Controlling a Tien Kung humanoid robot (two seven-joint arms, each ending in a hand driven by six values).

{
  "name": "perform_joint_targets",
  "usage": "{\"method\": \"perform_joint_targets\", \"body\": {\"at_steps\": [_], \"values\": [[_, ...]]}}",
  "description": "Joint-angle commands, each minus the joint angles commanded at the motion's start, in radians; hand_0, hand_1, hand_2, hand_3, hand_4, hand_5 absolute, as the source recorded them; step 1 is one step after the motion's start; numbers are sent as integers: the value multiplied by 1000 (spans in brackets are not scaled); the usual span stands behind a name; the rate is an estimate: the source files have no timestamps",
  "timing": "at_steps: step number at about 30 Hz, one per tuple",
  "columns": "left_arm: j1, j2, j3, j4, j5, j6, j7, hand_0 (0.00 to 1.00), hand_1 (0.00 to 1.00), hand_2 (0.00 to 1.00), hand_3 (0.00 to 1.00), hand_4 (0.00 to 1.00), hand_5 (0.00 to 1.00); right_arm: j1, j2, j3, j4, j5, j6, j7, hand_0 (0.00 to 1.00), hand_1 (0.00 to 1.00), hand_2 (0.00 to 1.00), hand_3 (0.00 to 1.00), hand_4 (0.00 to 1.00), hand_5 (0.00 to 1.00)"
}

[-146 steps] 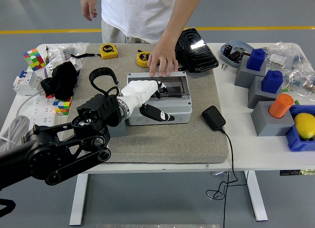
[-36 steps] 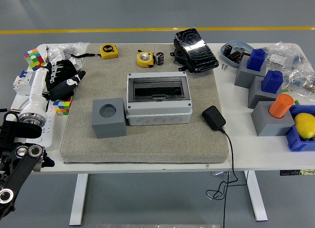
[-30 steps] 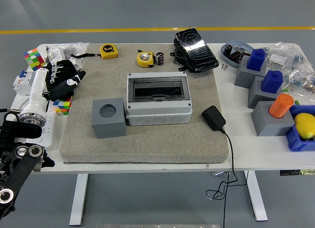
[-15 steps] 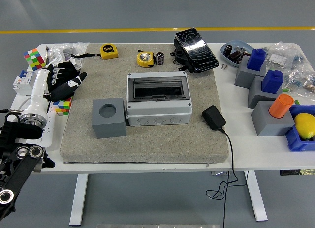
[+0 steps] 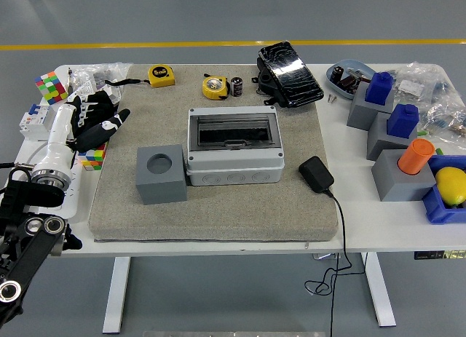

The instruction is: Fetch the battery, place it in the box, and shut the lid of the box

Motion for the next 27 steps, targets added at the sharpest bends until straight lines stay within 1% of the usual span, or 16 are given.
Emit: {"method": "perform_joint_targets", "body": {"at_steps": [11, 27], "values": [[1, 2, 1, -1, -2, -2, -1, 693, 716, 682, 741, 935, 428, 1, -2, -3, -1, 1, -1, 0, 624, 645, 665, 572, 982, 548], [7, -1, -4, -2, -3, -8, -4, 688, 715, 681, 737, 933, 425, -5, 0, -1, -1, 1, -4, 2, 626, 645, 665, 572, 982, 548]]}}
